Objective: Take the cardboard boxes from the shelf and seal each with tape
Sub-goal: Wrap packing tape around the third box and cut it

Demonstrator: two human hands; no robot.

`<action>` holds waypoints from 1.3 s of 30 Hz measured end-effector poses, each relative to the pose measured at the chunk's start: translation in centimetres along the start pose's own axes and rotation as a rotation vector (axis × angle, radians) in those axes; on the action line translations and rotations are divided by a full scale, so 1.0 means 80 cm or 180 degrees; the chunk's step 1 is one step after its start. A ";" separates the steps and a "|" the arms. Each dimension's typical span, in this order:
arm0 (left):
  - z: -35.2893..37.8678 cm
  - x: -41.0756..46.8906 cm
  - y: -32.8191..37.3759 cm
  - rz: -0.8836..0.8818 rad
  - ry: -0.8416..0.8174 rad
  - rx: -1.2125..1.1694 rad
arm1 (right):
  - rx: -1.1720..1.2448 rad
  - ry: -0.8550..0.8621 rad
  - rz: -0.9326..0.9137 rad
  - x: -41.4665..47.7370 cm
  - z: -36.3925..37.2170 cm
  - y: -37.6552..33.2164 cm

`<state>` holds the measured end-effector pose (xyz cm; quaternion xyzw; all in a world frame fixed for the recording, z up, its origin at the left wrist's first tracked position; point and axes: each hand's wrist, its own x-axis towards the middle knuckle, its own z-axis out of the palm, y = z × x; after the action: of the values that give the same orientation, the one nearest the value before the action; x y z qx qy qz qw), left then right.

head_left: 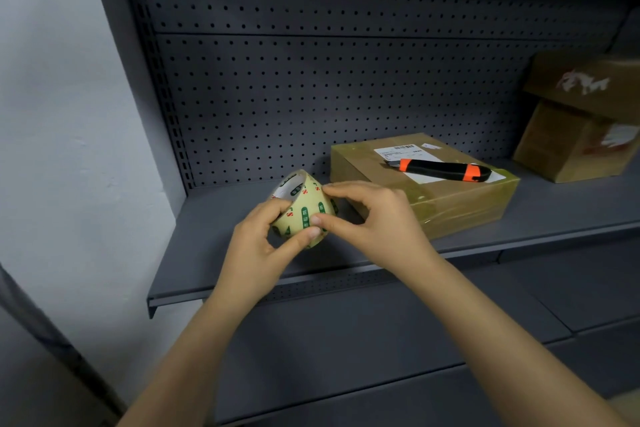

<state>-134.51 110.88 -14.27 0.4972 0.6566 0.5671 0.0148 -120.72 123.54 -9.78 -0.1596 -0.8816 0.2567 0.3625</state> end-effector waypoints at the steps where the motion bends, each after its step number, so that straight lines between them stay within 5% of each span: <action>1: 0.002 0.000 0.000 0.0000 0.0013 0.0025 | -0.0045 0.0009 -0.0001 -0.001 0.001 0.001; 9: 0.008 0.001 0.000 0.0021 0.0055 -0.0115 | 0.0124 0.0258 0.0100 -0.005 0.005 0.003; 15: 0.007 0.007 0.004 0.0143 0.0013 -0.0647 | 0.1733 -0.0160 0.1608 0.005 0.007 0.010; 21: 0.016 0.011 0.001 -0.0120 -0.0329 -0.0745 | 0.2134 0.0028 0.1193 0.007 0.010 0.016; 26: 0.025 0.017 0.015 -0.0837 0.0180 -0.1613 | 0.1972 -0.0004 0.0863 0.000 0.014 0.026; 39: 0.035 0.017 0.023 -0.0469 0.0012 -0.1467 | 0.2598 0.0211 0.1445 0.009 0.011 0.022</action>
<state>-132.36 113.60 -13.13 0.4303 0.5443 0.7002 0.1680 -121.66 124.98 -10.91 -0.2010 -0.6393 0.6500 0.3583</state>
